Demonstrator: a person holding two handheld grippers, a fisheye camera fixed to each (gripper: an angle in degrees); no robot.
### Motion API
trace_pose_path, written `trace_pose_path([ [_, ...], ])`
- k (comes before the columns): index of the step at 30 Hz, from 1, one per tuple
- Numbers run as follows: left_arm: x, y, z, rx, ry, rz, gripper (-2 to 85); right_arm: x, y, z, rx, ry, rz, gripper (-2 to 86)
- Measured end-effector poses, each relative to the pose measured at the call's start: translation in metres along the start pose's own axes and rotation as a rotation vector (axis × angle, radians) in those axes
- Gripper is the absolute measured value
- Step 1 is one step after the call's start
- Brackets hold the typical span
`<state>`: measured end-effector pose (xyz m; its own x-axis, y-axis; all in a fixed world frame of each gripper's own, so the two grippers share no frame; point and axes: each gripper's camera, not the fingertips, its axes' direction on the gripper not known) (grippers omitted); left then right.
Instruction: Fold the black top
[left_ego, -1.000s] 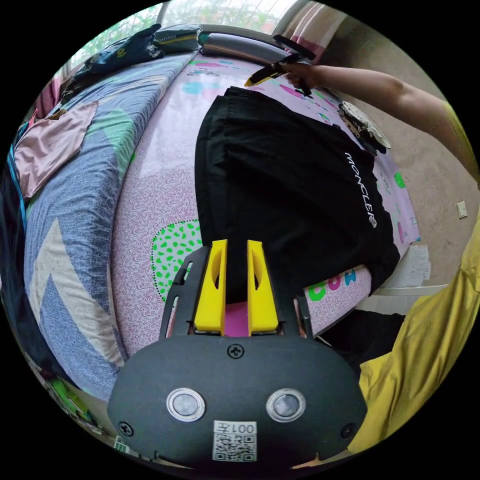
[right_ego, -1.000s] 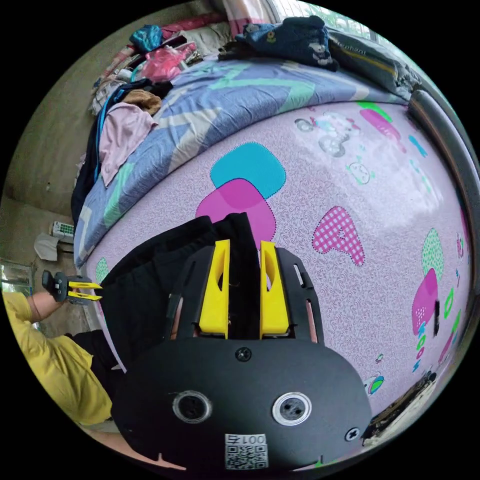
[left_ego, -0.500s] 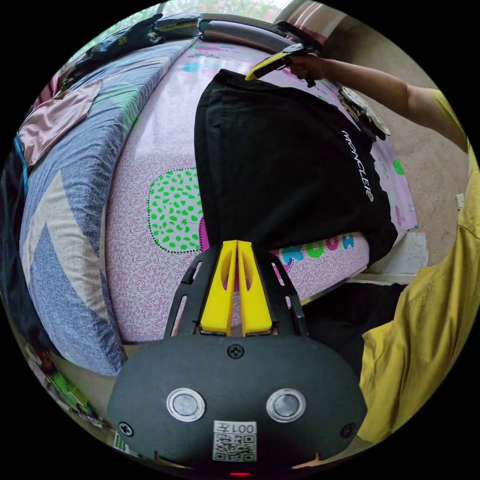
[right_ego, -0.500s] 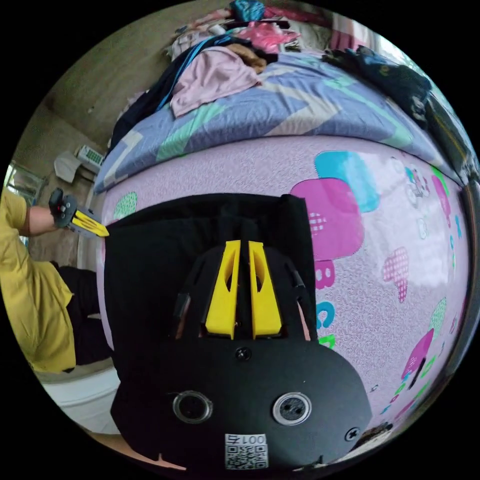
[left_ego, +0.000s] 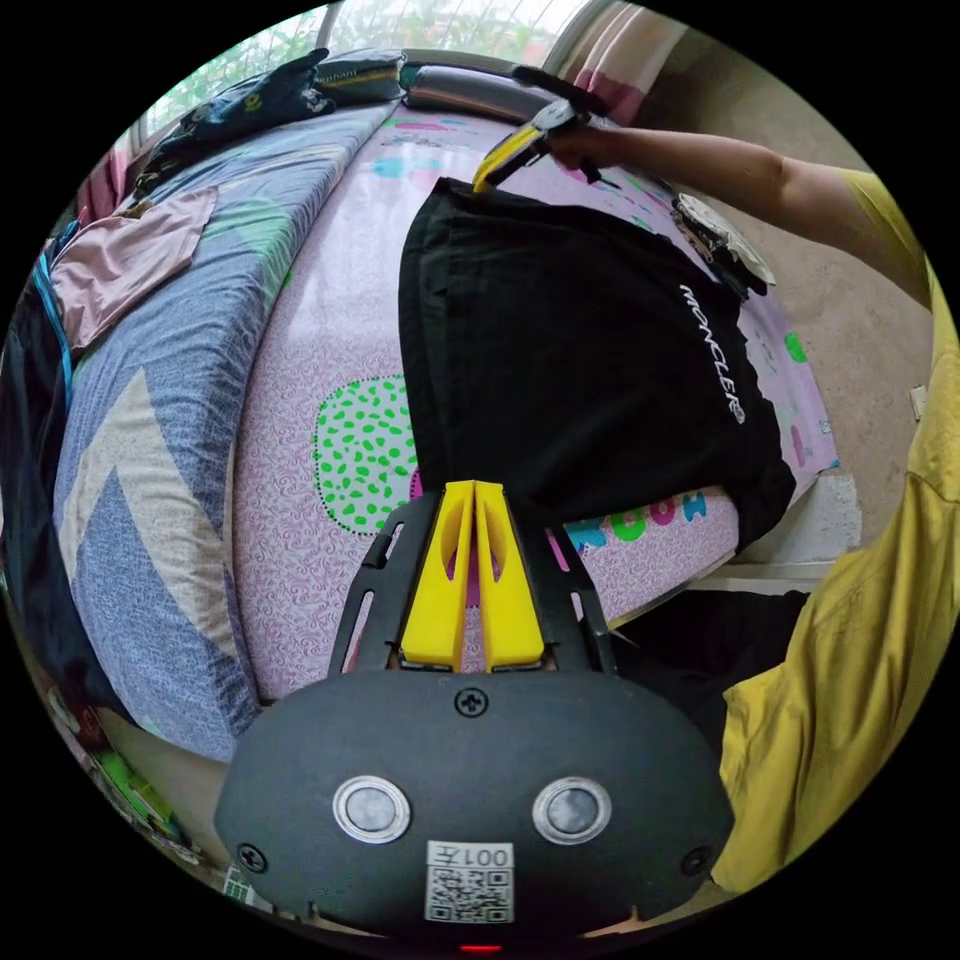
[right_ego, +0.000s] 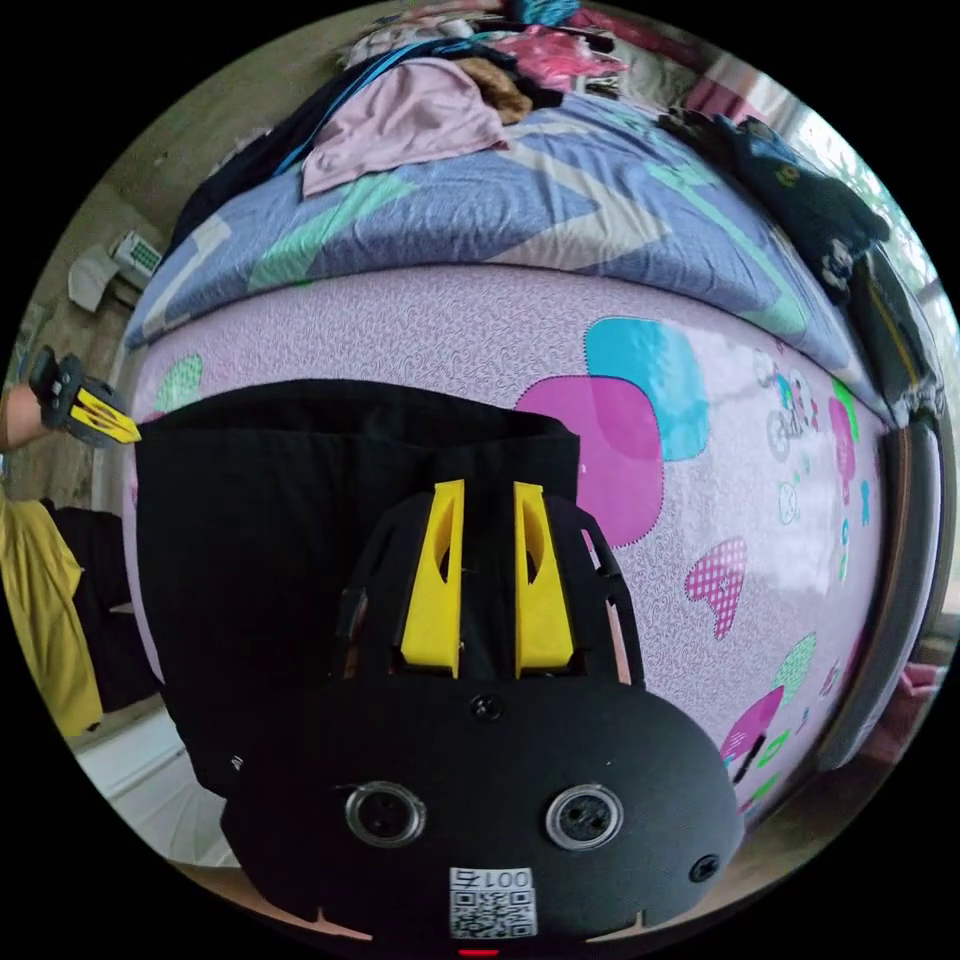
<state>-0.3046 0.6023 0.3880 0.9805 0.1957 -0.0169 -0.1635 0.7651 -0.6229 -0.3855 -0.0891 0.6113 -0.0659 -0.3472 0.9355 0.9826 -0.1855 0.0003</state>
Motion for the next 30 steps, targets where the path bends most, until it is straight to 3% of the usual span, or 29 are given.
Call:
trace_pose_path([
  [8, -0.012, -0.015, 0.035, -0.021, 0.013, -0.037, 3.5, -0.007, -0.029, 0.003, -0.040, 0.068, 0.011, 1.6],
  [11, -0.014, -0.017, 0.041, -0.047, -0.024, -0.019, -0.4, -0.003, -0.033, -0.004, -0.028, 0.046, 0.025, 0.3],
  [20, -0.026, -0.004, 0.033, 0.007, 0.053, -0.081, -1.3, 0.034, -0.028, -0.038, 0.055, 0.237, 0.167, -0.4],
  [30, -0.030, -0.006, 0.009, 0.057, 0.010, -0.147, -1.2, 0.036, -0.030, 0.020, -0.003, 0.306, 0.268, -0.4],
])
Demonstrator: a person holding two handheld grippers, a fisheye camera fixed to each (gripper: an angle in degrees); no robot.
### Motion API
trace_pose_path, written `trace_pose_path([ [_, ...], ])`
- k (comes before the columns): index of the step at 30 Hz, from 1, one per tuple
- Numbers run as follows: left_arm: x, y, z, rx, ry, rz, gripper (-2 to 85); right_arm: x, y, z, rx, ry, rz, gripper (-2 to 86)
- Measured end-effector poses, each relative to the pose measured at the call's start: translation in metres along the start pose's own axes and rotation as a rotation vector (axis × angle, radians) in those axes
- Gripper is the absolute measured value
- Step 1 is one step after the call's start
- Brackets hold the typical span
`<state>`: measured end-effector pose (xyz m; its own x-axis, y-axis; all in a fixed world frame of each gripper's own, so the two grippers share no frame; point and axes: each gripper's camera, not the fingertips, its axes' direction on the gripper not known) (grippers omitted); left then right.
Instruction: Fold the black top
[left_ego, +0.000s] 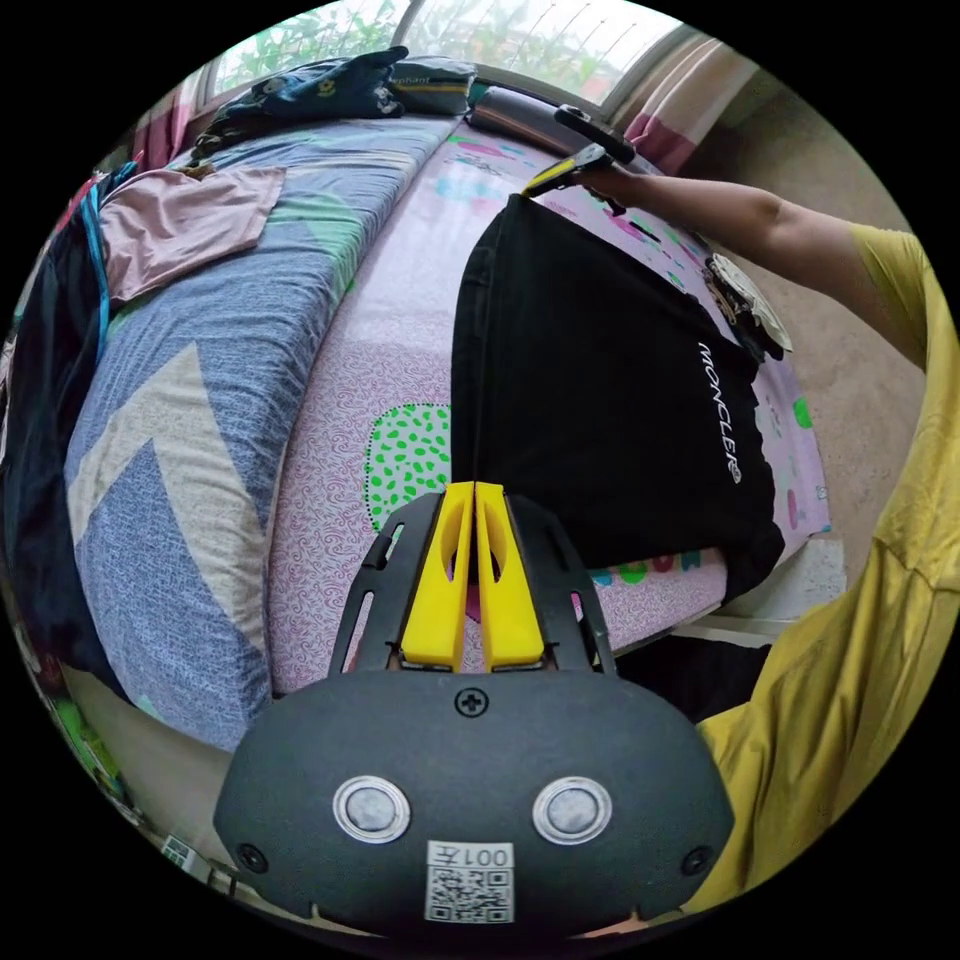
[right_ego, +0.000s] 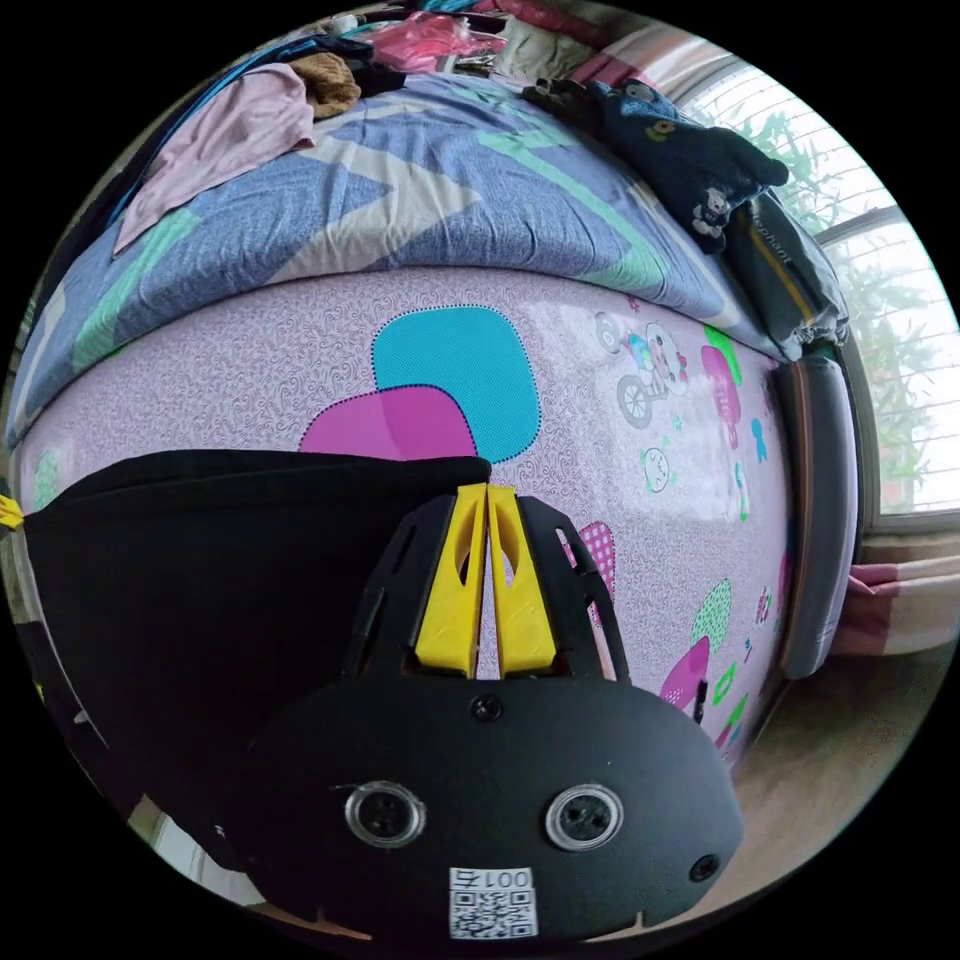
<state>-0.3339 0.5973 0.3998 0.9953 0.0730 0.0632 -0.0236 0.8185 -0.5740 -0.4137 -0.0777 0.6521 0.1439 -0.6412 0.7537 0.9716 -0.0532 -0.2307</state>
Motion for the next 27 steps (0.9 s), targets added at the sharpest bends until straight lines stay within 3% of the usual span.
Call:
trace_pose_path([
  [7, -0.005, -0.027, 0.010, -0.034, 0.002, -0.036, -1.4, 0.005, 0.022, 0.026, -0.007, 0.006, 0.100, 0.0],
  [13, 0.001, -0.045, 0.019, -0.084, 0.001, -0.049, -1.6, 0.027, 0.052, 0.042, 0.013, -0.126, 0.250, 2.6],
  [18, -0.011, -0.057, 0.005, -0.049, 0.041, -0.142, -1.6, 0.068, 0.116, 0.022, 0.285, -0.260, 0.468, 3.8],
  [22, -0.007, -0.066, -0.027, 0.061, 0.009, -0.153, -1.5, 0.056, 0.176, -0.002, 0.458, -0.305, 0.429, 1.2],
  [24, 0.008, -0.072, -0.041, 0.114, 0.056, -0.086, -1.5, 0.032, 0.228, -0.006, 0.478, -0.460, 0.389, 0.5],
  [27, 0.040, -0.085, -0.039, 0.060, 0.117, 0.047, -1.6, -0.013, 0.301, 0.005, 0.423, -0.676, 0.352, 0.2],
])
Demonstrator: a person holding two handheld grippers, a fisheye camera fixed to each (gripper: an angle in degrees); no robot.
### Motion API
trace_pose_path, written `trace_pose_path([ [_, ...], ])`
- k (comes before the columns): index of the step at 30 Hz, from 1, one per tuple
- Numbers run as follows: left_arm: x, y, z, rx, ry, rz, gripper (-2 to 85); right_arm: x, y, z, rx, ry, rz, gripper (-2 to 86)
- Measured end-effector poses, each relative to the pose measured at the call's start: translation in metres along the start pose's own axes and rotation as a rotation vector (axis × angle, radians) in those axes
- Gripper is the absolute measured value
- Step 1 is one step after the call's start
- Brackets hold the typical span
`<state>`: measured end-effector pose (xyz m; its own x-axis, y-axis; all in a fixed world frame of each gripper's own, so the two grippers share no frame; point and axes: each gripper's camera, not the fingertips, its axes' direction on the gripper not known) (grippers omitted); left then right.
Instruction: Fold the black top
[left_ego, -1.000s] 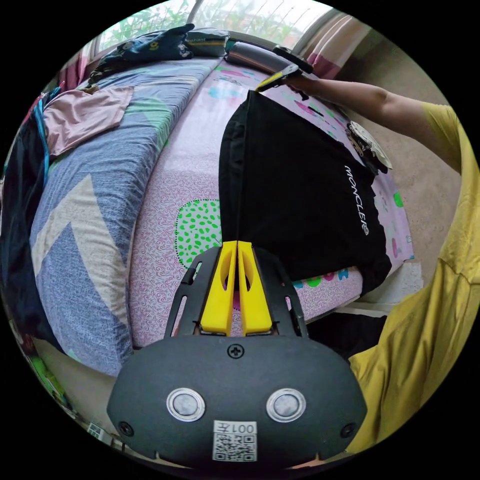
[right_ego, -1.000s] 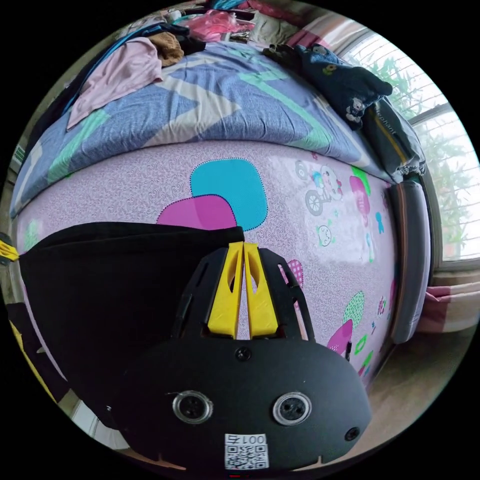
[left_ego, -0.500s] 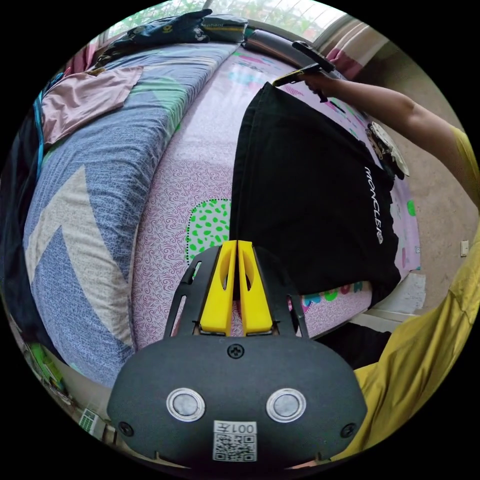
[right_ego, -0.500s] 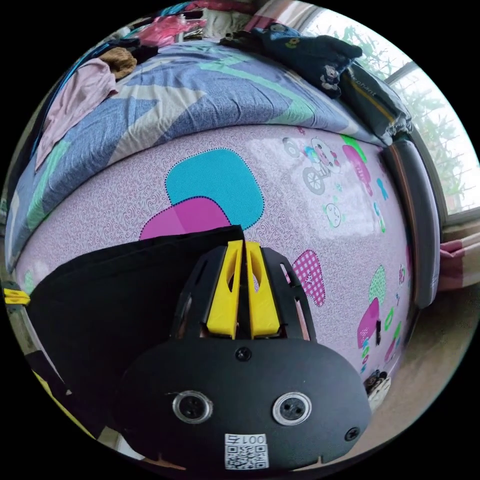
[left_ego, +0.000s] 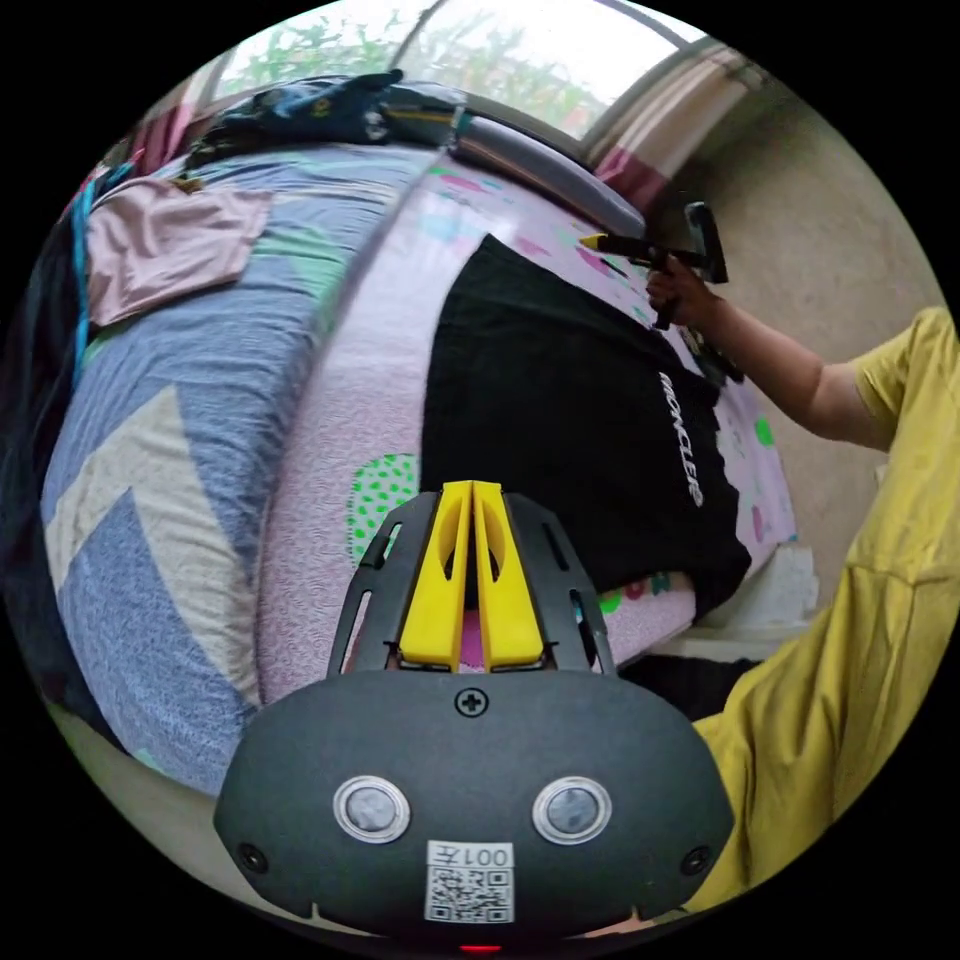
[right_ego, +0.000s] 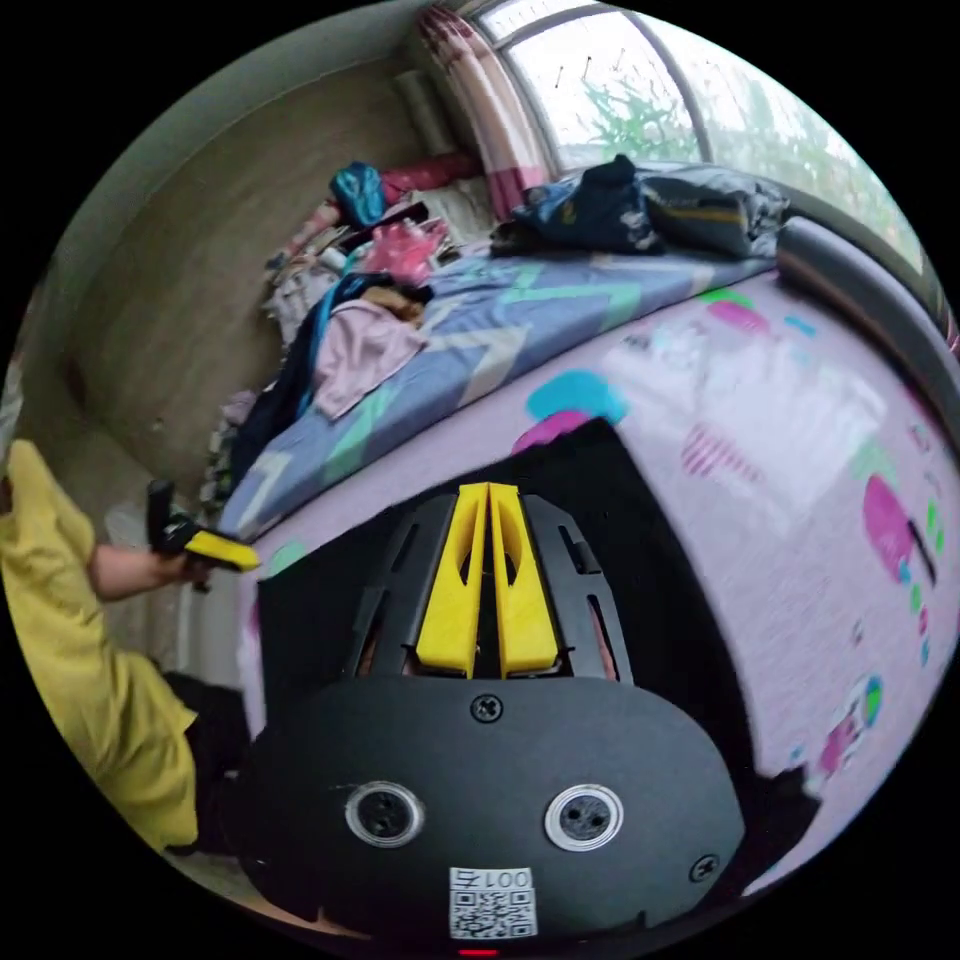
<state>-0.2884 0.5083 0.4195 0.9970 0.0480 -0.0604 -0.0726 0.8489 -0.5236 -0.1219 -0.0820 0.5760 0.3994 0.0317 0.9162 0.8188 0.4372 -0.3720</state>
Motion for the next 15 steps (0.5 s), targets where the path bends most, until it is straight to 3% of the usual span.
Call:
trace_pose_path([
  [6, 0.012, -0.023, 0.018, -0.134, -0.049, -0.009, -1.6, 0.008, 0.141, -0.018, -0.136, 0.006, 0.226, 0.1],
  [10, 0.027, -0.066, -0.003, -0.119, -0.128, 0.019, -1.6, 0.044, 0.186, -0.088, 0.060, 0.148, 0.374, 0.1],
  [12, 0.047, -0.095, -0.008, -0.093, -0.112, 0.087, -1.6, 0.082, 0.214, -0.142, 0.175, 0.320, 0.496, 0.2],
  [15, 0.094, -0.155, 0.000, -0.046, -0.008, 0.218, -1.5, 0.146, 0.239, -0.185, 0.154, 0.370, 0.572, 0.5],
])
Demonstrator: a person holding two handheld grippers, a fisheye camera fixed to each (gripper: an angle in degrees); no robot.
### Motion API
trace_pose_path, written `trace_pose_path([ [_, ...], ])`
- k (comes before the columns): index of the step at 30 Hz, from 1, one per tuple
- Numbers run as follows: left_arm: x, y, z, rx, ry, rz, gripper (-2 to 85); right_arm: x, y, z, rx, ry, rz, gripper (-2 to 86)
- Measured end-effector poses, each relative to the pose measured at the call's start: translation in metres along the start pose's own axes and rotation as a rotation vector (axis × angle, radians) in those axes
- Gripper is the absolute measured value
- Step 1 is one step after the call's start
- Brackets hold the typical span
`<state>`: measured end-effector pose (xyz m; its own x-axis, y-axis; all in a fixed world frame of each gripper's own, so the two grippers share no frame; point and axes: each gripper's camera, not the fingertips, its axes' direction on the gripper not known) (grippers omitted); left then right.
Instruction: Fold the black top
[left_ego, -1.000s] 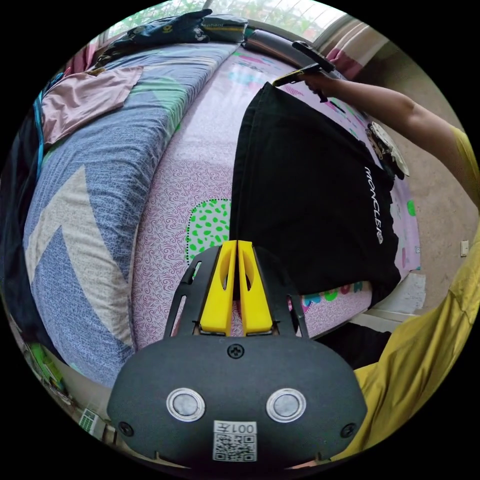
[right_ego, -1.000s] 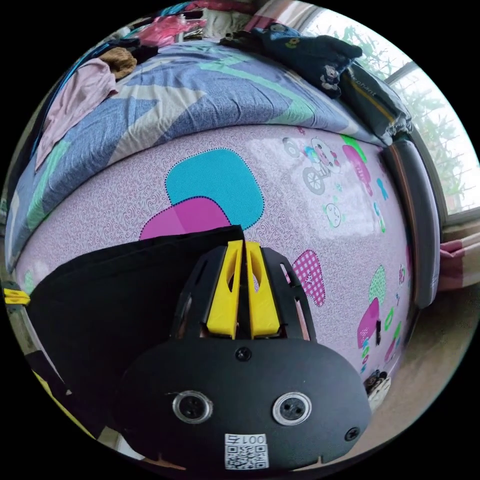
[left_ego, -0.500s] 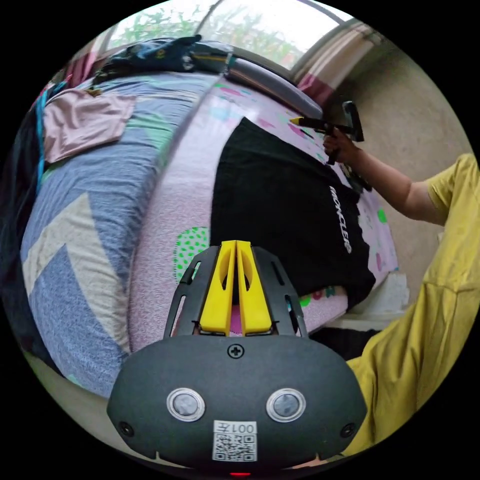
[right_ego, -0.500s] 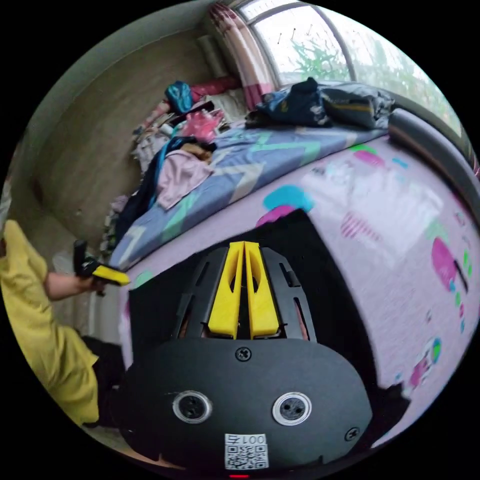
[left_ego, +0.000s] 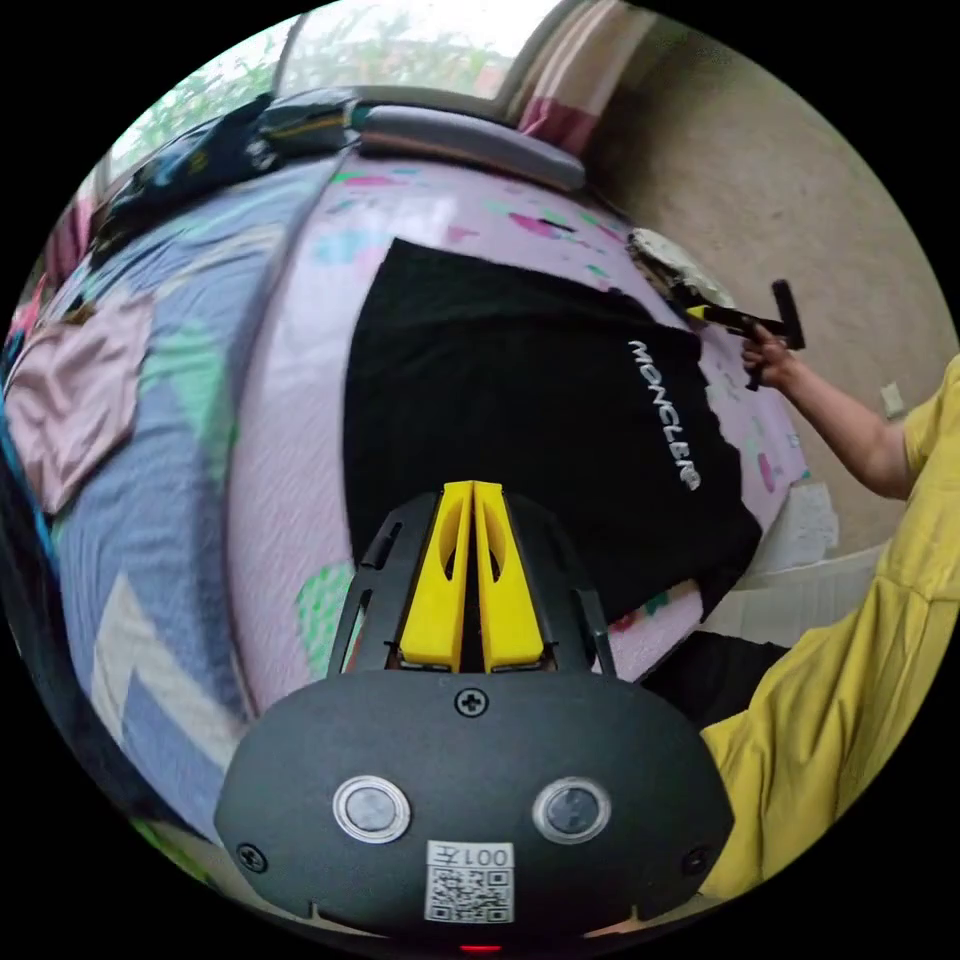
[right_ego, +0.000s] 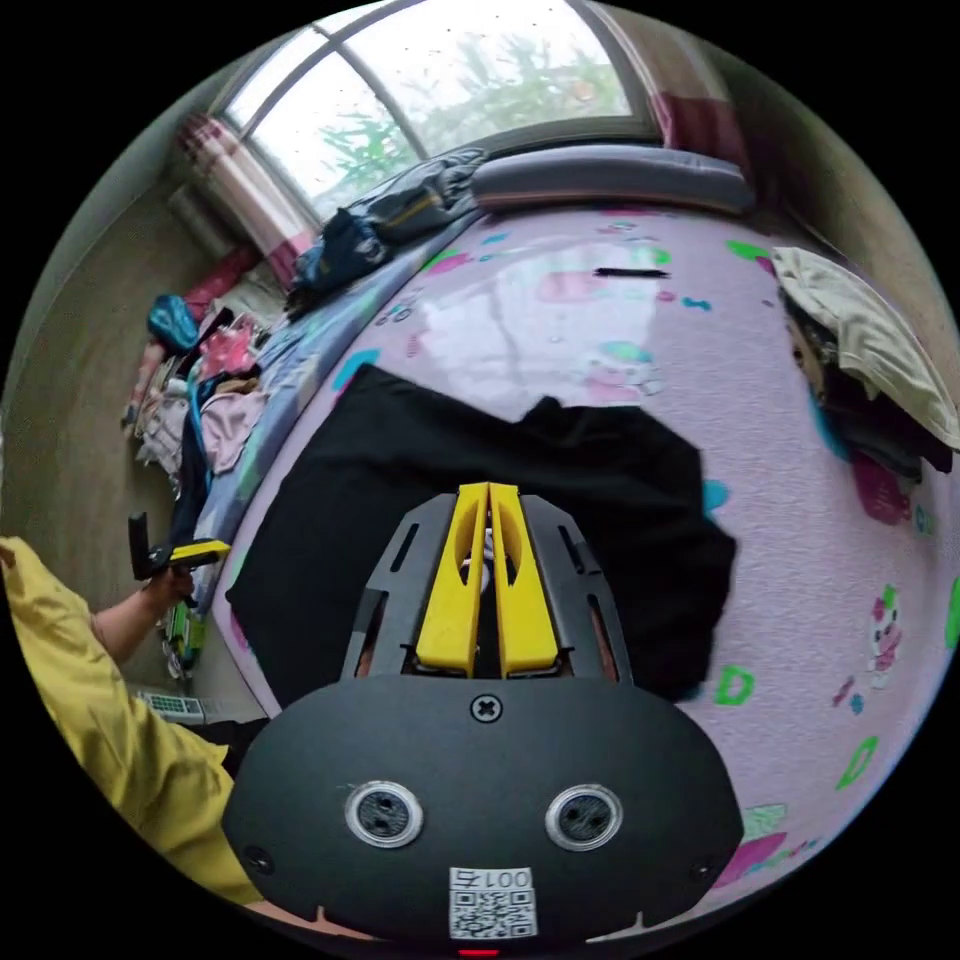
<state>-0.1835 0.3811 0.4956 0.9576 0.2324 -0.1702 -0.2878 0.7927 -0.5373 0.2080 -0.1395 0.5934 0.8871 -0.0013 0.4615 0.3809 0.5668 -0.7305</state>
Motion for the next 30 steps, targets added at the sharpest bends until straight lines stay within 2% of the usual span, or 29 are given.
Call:
trace_pose_path([
  [4, 0.074, -0.127, 0.028, 0.098, 0.146, 0.187, -1.0, 0.077, -0.030, 0.006, -0.058, 0.027, -0.007, 1.8],
  [7, 0.133, -0.230, 0.066, 0.049, 0.208, 0.287, 0.7, 0.134, -0.050, 0.026, -0.127, -0.036, 0.022, 3.4],
  [10, 0.174, -0.325, 0.108, -0.049, 0.270, 0.262, 2.9, 0.181, -0.060, 0.043, -0.178, -0.161, 0.082, 5.9],
  [14, 0.193, -0.429, 0.155, -0.162, 0.364, 0.116, 6.6, 0.227, -0.069, 0.057, -0.203, -0.241, 0.095, 7.1],
  [20, 0.184, -0.506, 0.202, -0.307, 0.403, -0.055, 8.3, 0.280, -0.072, 0.085, -0.249, -0.304, 0.113, 7.9],
  [24, 0.183, -0.529, 0.221, -0.391, 0.337, -0.070, 9.0, 0.297, -0.074, 0.103, -0.297, -0.332, 0.104, 8.6],
  [28, 0.185, -0.544, 0.233, -0.457, 0.383, -0.086, 8.9, 0.307, -0.078, 0.113, -0.309, -0.336, 0.095, 7.9],
  [30, 0.187, -0.551, 0.234, -0.457, 0.358, -0.074, 5.2, 0.313, -0.080, 0.121, -0.324, -0.332, 0.096, 4.2],
])
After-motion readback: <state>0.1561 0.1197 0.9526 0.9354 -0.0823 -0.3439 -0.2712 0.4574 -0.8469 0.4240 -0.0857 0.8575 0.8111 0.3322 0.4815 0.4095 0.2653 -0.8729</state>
